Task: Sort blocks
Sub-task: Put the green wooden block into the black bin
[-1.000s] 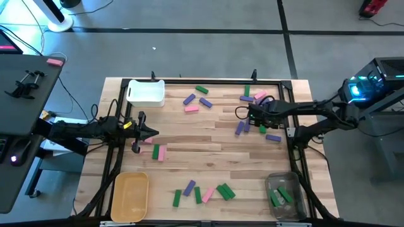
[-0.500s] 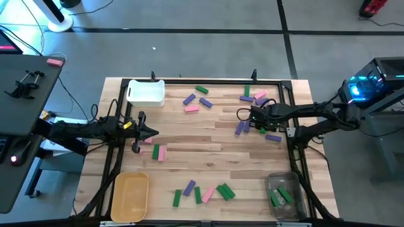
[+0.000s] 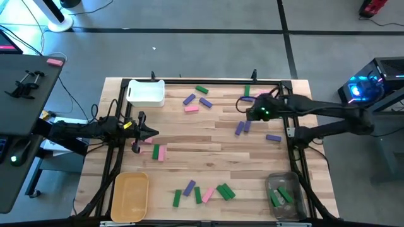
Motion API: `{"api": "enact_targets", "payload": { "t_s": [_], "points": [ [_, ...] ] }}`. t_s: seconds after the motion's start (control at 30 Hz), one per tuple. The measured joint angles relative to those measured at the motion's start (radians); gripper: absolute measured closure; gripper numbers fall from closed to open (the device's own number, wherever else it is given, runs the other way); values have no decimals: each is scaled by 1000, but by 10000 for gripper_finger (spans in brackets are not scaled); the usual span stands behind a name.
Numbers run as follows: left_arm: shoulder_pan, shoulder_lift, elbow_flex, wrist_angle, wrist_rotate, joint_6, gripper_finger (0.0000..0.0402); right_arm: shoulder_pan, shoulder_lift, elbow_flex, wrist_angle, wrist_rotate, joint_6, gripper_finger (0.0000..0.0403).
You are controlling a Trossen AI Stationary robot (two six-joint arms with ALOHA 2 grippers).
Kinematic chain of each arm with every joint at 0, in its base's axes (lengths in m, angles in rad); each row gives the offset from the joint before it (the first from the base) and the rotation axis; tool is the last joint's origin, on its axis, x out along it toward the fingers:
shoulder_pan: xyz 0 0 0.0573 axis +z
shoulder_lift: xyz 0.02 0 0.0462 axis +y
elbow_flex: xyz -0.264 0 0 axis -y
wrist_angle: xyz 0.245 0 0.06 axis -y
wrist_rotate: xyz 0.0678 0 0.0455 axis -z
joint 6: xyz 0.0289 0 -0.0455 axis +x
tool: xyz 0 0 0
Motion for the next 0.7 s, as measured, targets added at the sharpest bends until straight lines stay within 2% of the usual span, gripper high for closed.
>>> {"api": "enact_targets", "payload": {
  "t_s": [0.1,0.27,0.43,0.53,0.7],
  "points": [
    [0,0,0,0,0,0,401,135,-21,70,24,-35,30,397],
    [0,0,0,0,0,0,401,413,31,90,36,-178,224,398],
    [0,0,0,0,0,0,401,702,162,89,110,-419,410,399],
    [0,0,0,0,0,0,401,859,224,89,146,-550,575,399],
    [0,0,0,0,0,0,401,1070,275,89,94,-564,922,400]
  ]
}}
